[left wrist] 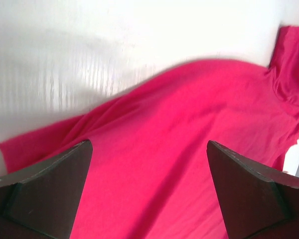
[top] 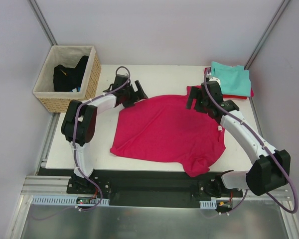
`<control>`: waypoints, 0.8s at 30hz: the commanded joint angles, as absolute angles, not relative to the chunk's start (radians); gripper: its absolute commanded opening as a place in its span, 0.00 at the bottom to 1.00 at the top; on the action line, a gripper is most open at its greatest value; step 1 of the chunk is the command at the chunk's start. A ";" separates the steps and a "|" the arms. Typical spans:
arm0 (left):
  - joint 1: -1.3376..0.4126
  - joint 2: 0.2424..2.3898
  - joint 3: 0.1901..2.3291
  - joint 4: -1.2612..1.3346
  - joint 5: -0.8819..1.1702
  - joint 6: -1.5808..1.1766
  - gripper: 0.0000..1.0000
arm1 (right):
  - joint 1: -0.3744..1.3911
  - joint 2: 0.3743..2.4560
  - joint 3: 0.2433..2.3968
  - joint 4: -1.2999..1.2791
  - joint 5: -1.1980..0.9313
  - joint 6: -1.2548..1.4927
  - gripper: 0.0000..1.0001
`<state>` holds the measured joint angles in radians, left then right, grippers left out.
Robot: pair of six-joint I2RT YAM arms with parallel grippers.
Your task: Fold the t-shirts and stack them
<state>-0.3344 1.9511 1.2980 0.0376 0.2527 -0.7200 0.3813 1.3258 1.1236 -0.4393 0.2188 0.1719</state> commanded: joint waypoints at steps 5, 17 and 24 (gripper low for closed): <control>-0.284 2.101 1.426 0.046 0.221 -0.824 0.96 | 0.377 1.307 1.138 -0.397 0.195 0.172 0.96; -0.097 2.324 1.886 -0.218 0.187 -0.822 0.93 | 0.377 1.304 1.141 -0.390 0.146 0.183 0.96; -0.104 2.258 1.886 -0.218 0.245 -0.799 0.93 | 0.385 1.357 1.138 -0.356 0.103 0.193 0.96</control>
